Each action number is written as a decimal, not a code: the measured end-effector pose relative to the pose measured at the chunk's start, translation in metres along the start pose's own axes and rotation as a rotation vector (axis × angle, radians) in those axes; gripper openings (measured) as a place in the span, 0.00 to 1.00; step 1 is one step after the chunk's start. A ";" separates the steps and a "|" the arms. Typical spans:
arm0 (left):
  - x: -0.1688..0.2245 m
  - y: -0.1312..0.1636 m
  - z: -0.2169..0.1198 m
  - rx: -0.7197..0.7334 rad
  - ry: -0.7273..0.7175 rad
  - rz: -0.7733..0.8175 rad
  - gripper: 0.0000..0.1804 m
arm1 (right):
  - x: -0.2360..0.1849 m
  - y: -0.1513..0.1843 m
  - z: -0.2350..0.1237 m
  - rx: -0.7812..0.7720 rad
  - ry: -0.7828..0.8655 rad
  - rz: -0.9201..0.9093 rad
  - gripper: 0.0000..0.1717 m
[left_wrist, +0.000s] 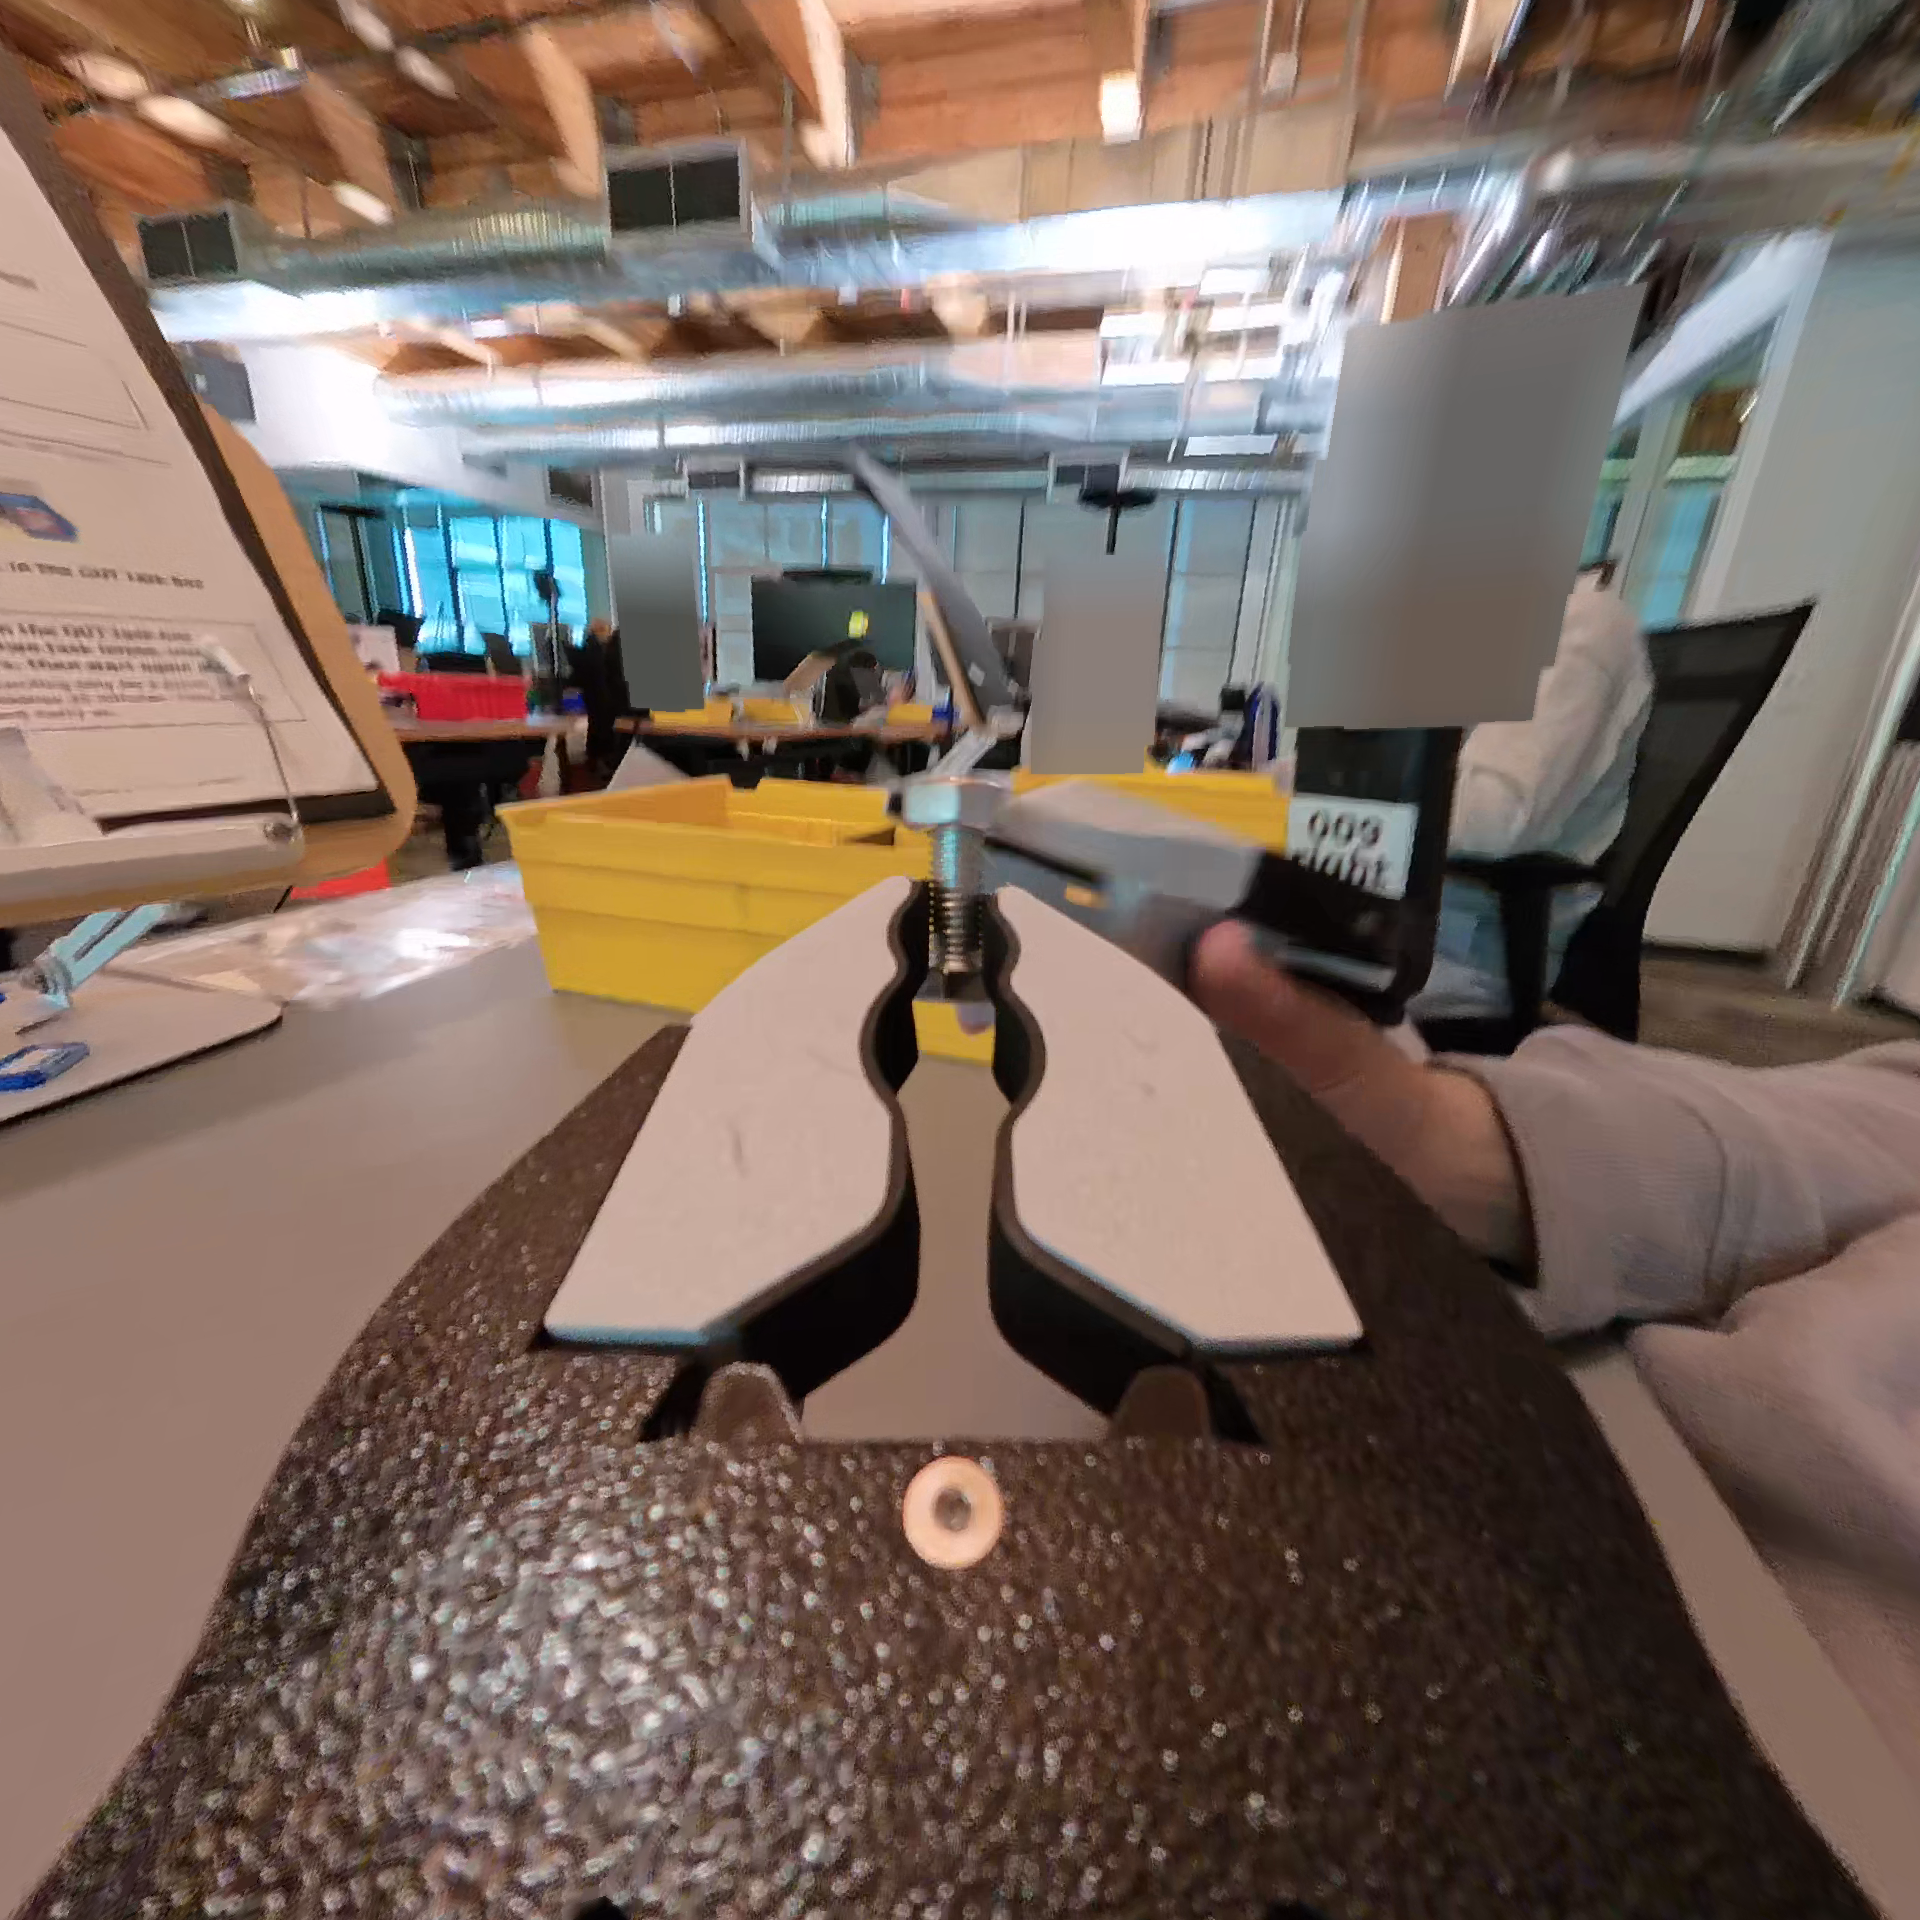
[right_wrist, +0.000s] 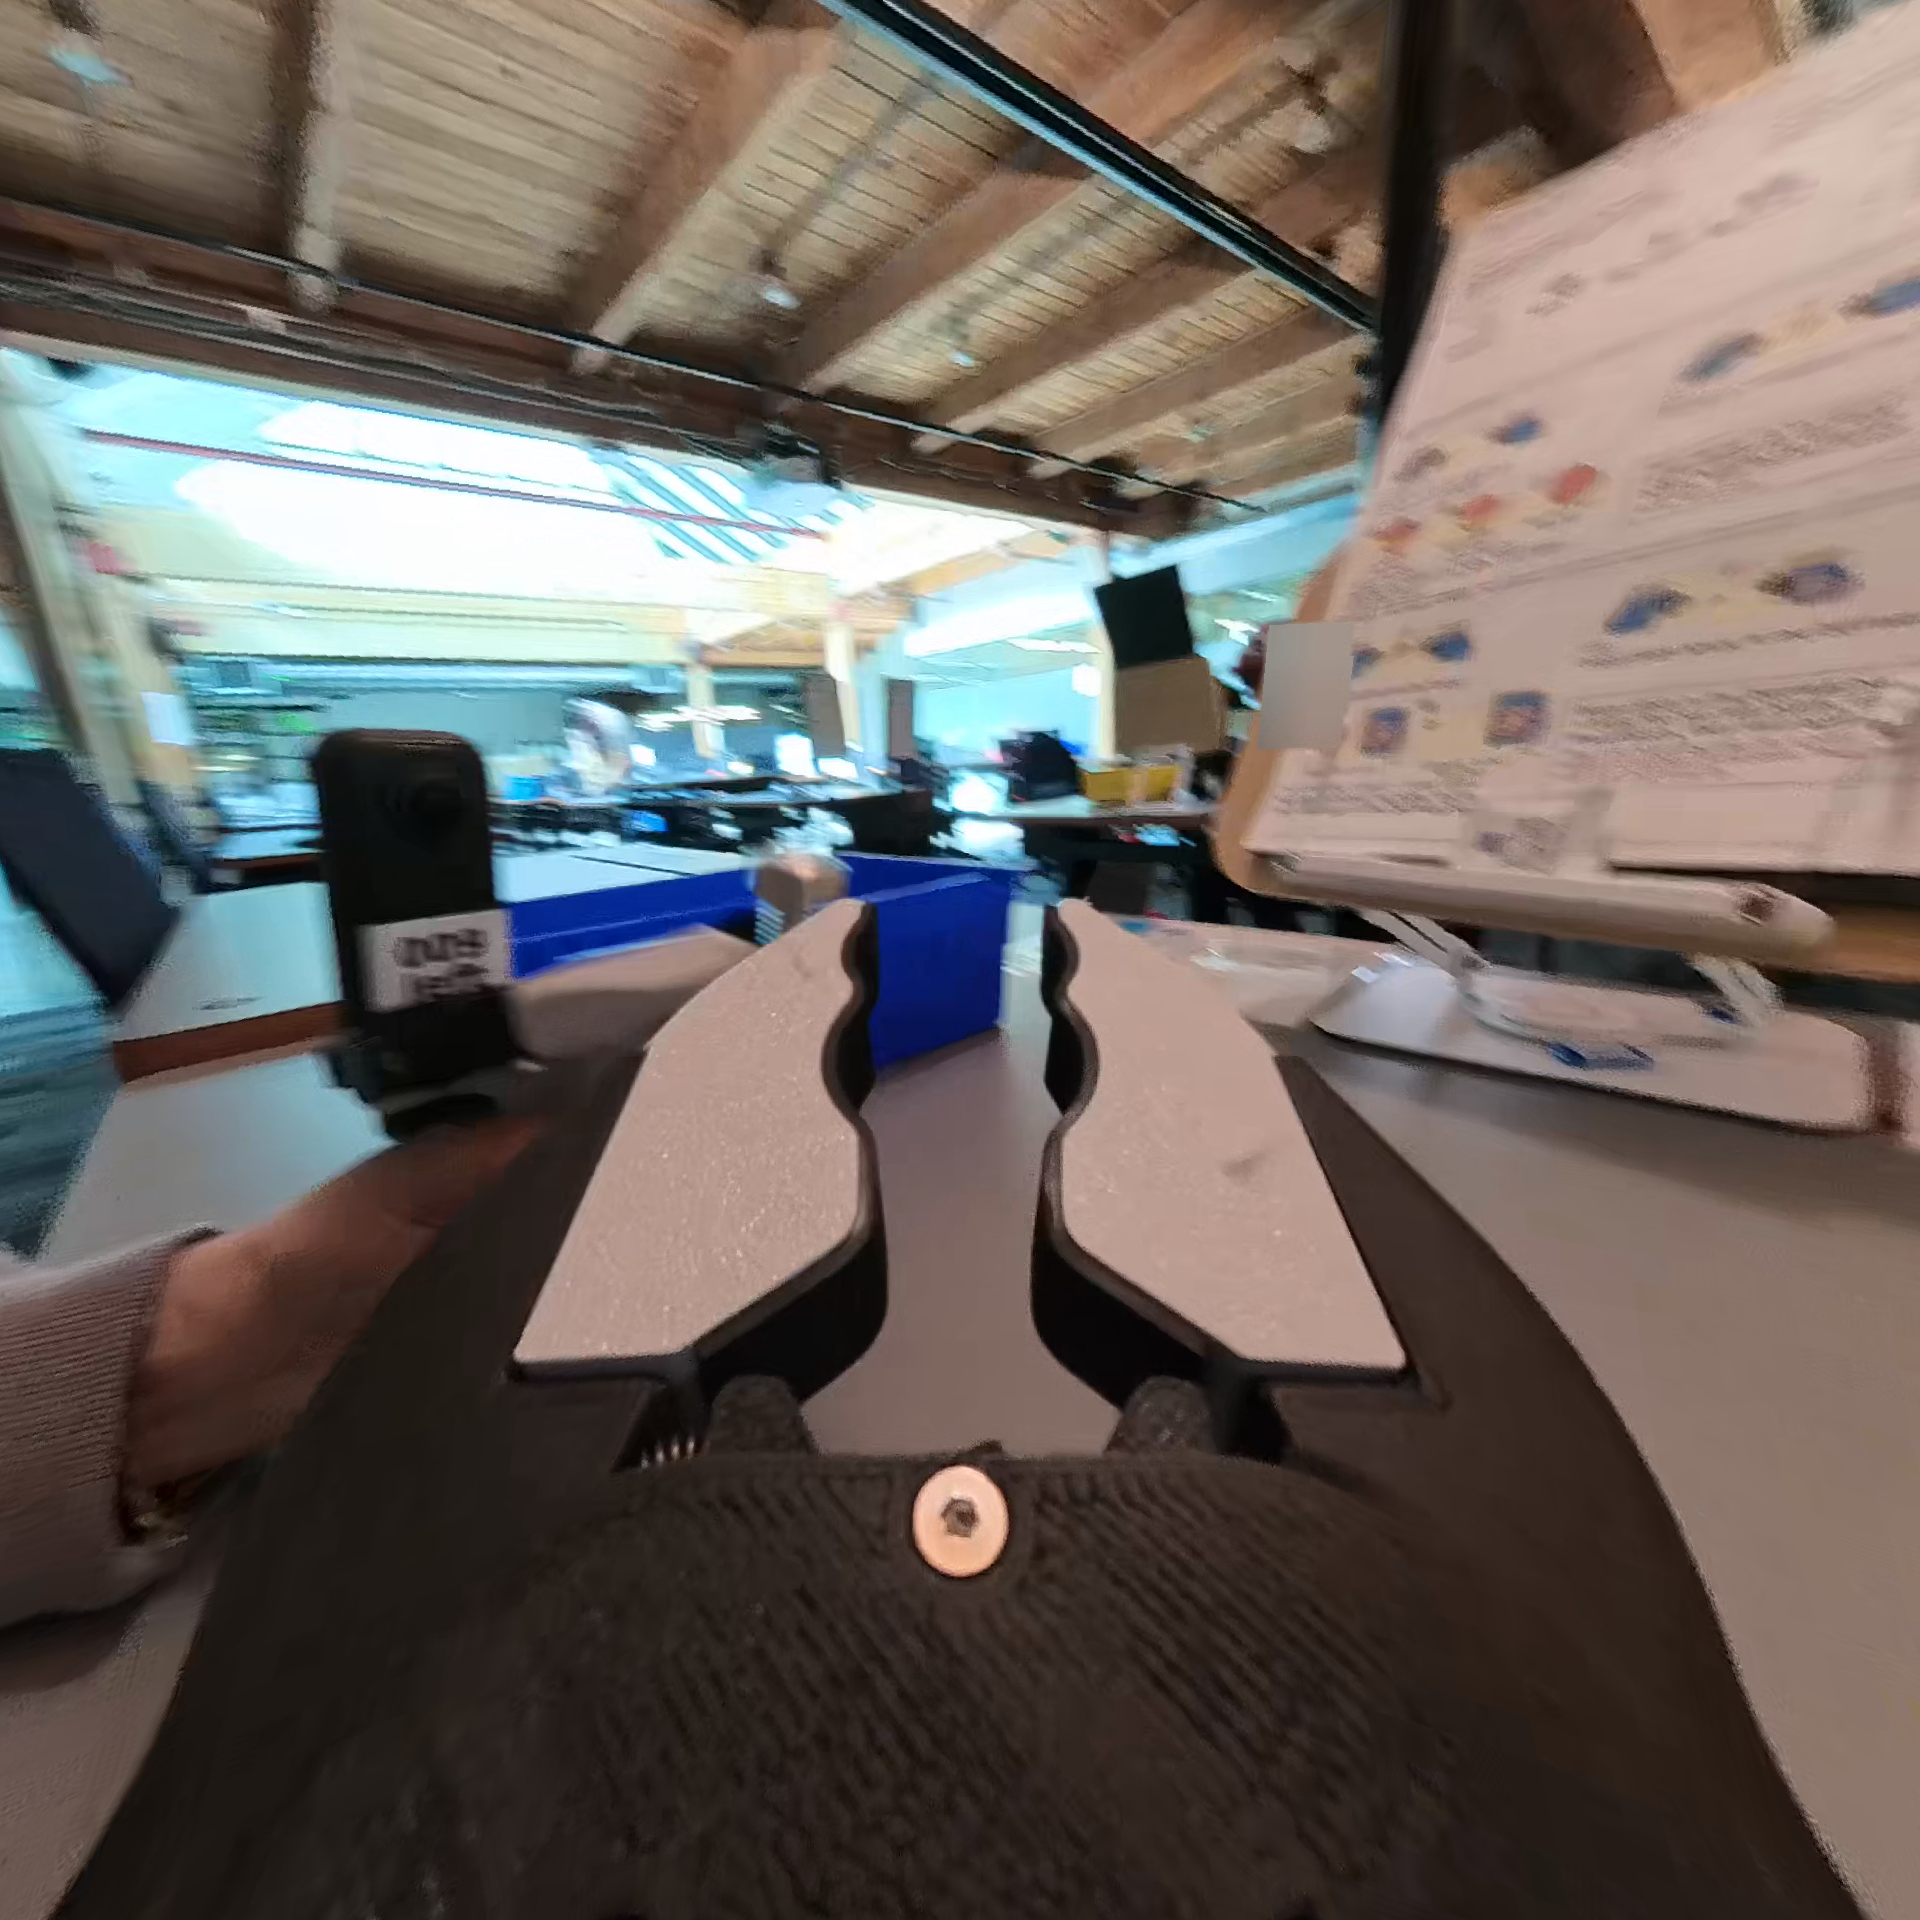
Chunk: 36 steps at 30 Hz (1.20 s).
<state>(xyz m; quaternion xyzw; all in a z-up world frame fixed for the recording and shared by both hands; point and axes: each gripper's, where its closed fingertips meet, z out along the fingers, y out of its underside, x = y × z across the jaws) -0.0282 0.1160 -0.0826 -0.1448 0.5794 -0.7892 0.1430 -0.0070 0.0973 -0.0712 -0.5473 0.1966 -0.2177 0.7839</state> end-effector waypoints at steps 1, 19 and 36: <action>-0.002 -0.004 -0.002 0.027 -0.003 -0.017 0.05 | 0.009 0.004 -0.001 -0.024 0.045 -0.003 0.19; 0.000 -0.004 -0.002 0.033 0.011 -0.033 0.05 | 0.015 0.001 -0.002 0.010 0.031 0.088 0.24; 0.000 -0.009 -0.003 0.079 0.011 -0.046 0.05 | 0.009 -0.002 -0.002 0.028 -0.007 0.080 0.25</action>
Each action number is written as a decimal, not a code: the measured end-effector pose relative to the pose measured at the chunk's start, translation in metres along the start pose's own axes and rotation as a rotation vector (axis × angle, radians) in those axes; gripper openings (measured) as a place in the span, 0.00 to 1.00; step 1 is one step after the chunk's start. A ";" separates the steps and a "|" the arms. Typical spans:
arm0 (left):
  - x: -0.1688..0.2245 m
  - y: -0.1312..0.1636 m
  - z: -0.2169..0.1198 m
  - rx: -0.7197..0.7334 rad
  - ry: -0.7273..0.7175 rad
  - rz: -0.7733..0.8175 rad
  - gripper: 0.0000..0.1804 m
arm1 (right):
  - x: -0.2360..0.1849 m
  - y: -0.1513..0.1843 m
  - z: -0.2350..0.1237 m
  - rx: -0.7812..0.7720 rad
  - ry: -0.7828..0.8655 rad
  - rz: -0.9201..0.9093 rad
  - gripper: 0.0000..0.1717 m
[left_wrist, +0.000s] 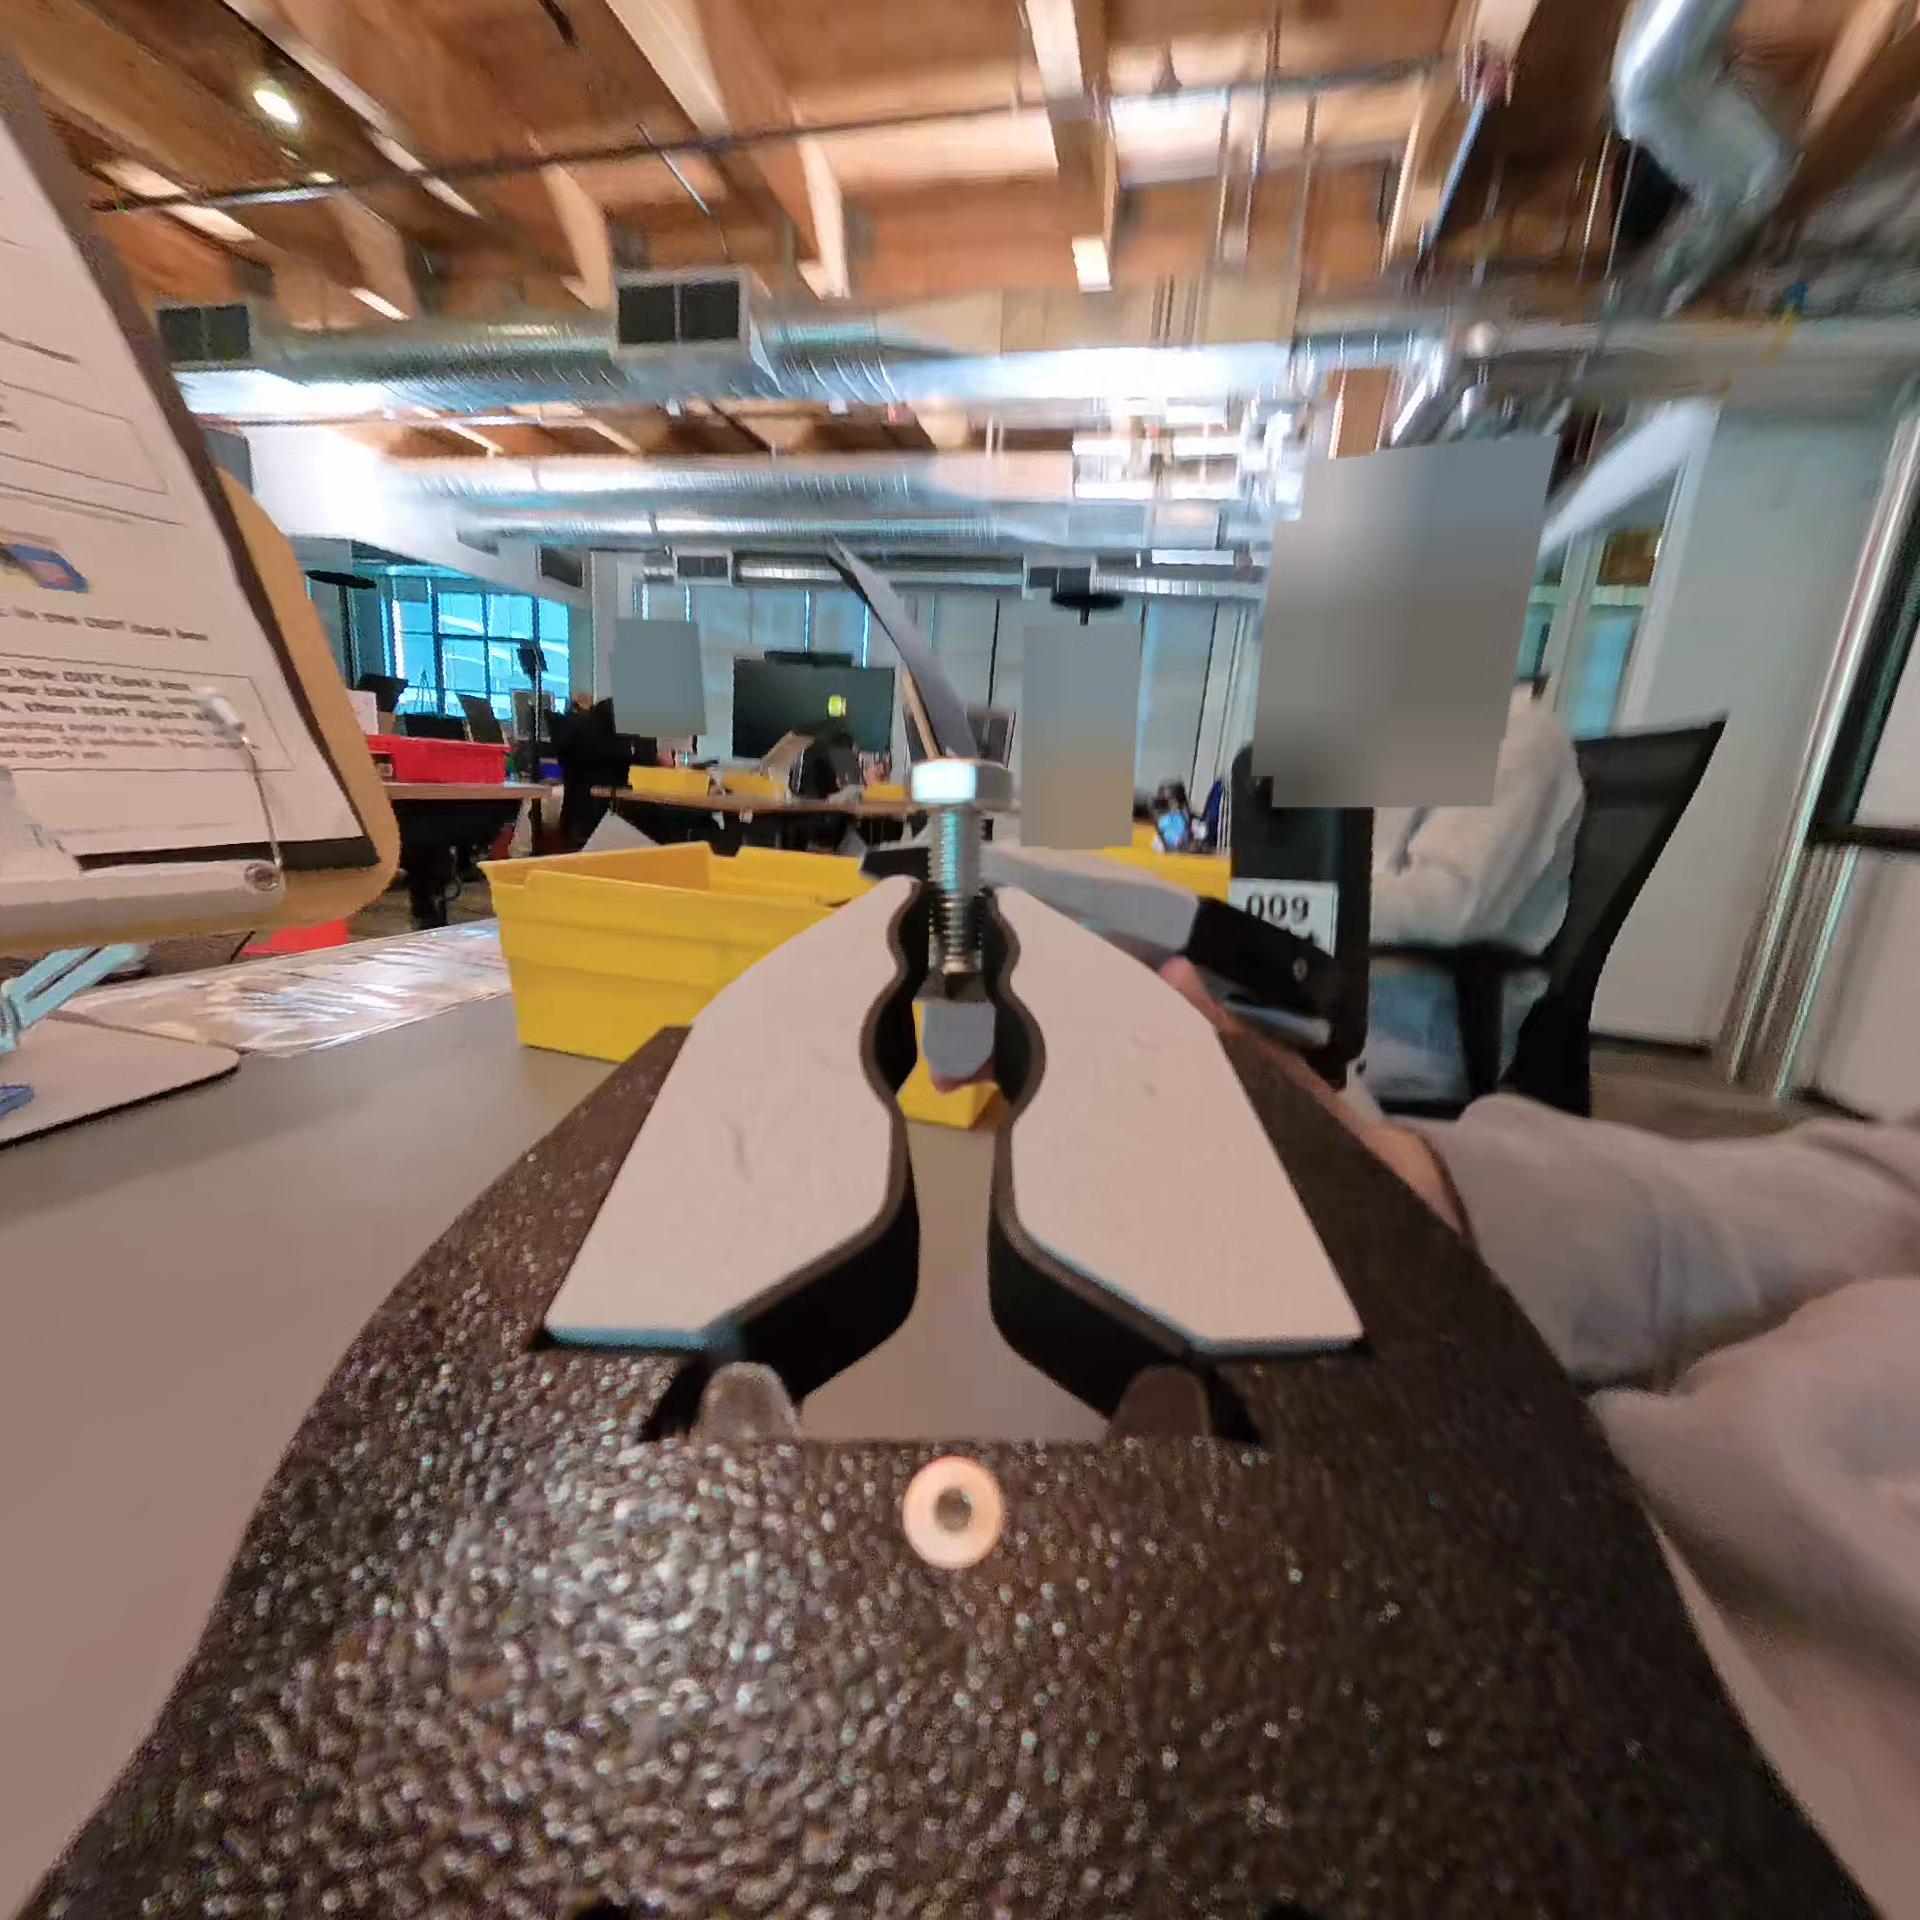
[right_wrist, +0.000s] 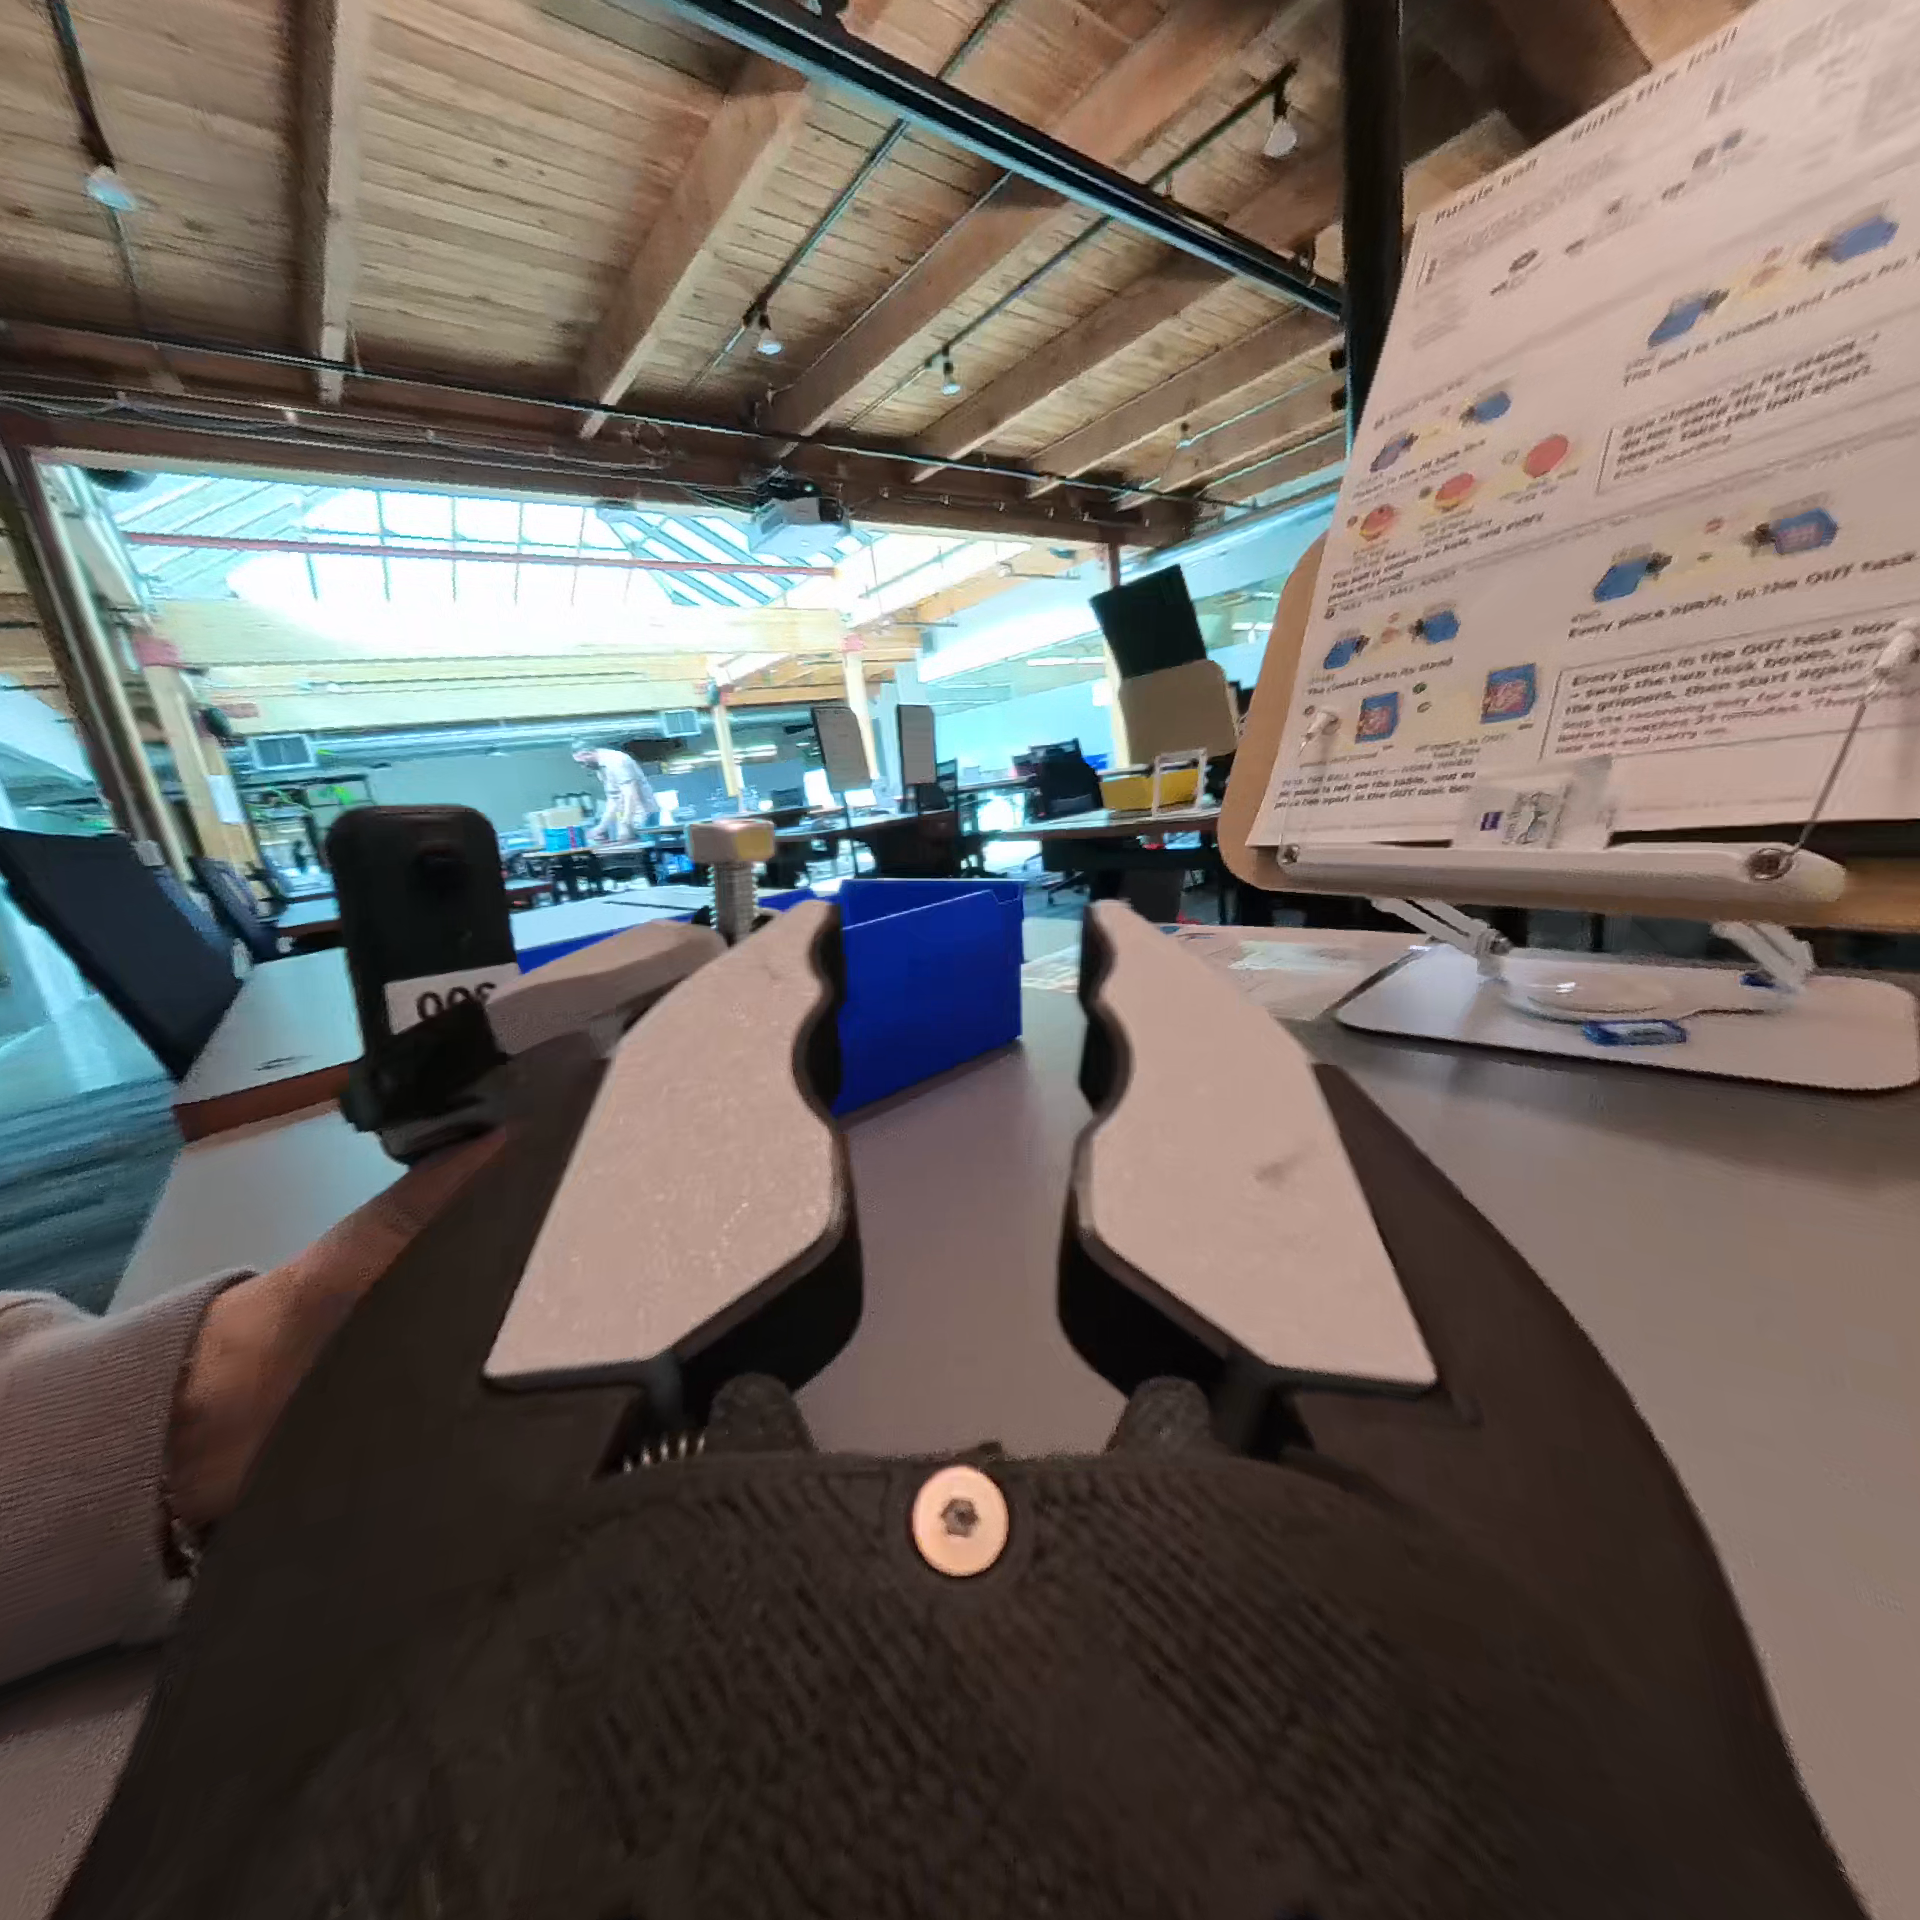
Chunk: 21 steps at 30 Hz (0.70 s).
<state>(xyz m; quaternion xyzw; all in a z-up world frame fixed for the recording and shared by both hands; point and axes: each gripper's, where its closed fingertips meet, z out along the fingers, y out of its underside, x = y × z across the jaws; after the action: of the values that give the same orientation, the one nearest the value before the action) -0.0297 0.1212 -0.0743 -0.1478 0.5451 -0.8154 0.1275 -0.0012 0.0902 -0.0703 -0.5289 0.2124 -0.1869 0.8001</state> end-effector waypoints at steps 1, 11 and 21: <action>-0.003 -0.001 -0.002 0.005 -0.011 -0.015 0.04 | -0.005 -0.002 0.000 0.009 -0.047 0.029 0.26; 0.017 0.014 0.010 -0.085 0.064 0.068 0.05 | -0.042 -0.006 0.002 0.044 -0.201 -0.041 0.21; 0.006 -0.005 0.000 0.056 0.056 -0.057 0.04 | -0.006 -0.016 -0.005 0.095 -0.077 0.099 0.22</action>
<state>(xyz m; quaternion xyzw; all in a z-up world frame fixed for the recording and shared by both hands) -0.0353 0.1215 -0.0690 -0.1367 0.5210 -0.8374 0.0930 -0.0098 0.0835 -0.0566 -0.4858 0.1983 -0.1366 0.8402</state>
